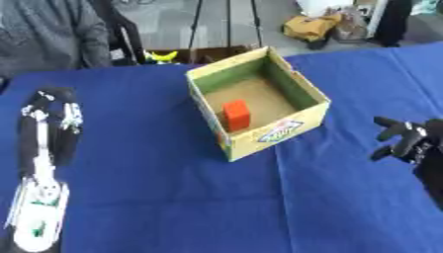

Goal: Pick up objects on the table and place them in the box.

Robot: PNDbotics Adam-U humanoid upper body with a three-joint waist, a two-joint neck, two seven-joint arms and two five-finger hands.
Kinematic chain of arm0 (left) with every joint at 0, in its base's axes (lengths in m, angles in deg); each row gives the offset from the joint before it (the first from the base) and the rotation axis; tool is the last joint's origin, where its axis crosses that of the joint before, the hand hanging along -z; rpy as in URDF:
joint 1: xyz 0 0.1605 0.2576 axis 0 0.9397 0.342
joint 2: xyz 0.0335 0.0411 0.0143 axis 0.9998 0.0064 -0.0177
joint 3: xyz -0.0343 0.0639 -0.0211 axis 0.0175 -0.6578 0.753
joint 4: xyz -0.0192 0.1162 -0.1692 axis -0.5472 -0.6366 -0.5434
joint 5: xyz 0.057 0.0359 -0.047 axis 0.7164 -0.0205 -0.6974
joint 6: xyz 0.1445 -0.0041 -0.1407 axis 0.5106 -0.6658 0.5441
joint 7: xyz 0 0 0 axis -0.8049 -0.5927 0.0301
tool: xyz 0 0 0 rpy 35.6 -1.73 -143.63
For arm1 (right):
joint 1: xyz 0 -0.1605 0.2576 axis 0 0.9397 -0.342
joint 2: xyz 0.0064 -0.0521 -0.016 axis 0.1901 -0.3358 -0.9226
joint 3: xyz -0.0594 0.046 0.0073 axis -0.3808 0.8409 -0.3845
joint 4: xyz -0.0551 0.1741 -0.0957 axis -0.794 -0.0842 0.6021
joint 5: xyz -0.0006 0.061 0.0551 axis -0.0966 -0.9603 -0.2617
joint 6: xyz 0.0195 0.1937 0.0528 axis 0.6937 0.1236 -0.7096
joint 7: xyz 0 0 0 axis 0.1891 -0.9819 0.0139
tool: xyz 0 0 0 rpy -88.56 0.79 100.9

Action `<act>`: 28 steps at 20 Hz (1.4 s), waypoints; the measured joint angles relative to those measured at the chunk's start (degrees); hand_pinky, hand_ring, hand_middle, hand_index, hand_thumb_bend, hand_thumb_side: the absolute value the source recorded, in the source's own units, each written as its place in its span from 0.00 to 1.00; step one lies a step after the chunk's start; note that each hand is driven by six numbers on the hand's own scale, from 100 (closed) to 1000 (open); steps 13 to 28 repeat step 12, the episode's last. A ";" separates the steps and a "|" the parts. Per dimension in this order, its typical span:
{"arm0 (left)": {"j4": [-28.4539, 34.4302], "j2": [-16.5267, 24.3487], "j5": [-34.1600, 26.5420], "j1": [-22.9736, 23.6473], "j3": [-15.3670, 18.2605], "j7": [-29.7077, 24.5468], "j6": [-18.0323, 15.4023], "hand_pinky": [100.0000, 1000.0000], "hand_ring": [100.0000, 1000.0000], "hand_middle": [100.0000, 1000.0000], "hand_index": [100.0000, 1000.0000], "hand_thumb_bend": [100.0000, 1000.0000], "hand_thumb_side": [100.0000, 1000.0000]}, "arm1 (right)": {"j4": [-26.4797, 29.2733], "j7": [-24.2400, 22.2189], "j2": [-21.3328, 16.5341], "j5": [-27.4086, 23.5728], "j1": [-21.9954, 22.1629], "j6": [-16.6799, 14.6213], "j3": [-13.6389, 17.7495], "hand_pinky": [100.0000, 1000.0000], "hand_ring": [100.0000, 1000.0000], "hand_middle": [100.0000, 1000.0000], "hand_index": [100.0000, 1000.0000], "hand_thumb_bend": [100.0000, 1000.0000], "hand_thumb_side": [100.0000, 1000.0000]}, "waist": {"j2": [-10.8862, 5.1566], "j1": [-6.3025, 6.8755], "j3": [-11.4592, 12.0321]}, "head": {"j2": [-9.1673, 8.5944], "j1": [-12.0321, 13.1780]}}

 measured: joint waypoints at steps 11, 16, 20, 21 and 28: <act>9.73 0.04 -8.92 5.09 -4.39 5.22 3.73 0.47 0.88 0.64 0.66 0.17 1.00 | 0.00 -0.10 0.20 0.00 -0.01 0.19 -0.01 0.52 0.95 0.54 0.40 0.00 0.89 | -0.05 0.13 -0.45 | -0.05 0.45; 9.89 0.06 -9.67 5.10 -4.39 5.20 3.75 0.47 0.88 0.64 0.66 0.17 1.00 | 0.00 -0.08 0.20 0.00 -0.02 0.21 0.00 0.52 0.95 0.54 0.40 0.00 0.89 | -0.04 0.14 -0.44 | -0.06 0.45; 9.89 0.06 -9.67 5.10 -4.39 5.20 3.75 0.47 0.88 0.64 0.66 0.17 1.00 | 0.00 -0.08 0.20 0.00 -0.02 0.21 0.00 0.52 0.95 0.54 0.40 0.00 0.89 | -0.04 0.14 -0.44 | -0.06 0.45; 9.89 0.06 -9.67 5.10 -4.39 5.20 3.75 0.47 0.88 0.64 0.66 0.17 1.00 | 0.00 -0.08 0.20 0.00 -0.02 0.21 0.00 0.52 0.95 0.54 0.40 0.00 0.89 | -0.04 0.14 -0.44 | -0.06 0.45; 9.89 0.06 -9.67 5.10 -4.39 5.20 3.75 0.47 0.88 0.64 0.66 0.17 1.00 | 0.00 -0.08 0.20 0.00 -0.02 0.21 0.00 0.52 0.95 0.54 0.40 0.00 0.89 | -0.04 0.14 -0.44 | -0.06 0.45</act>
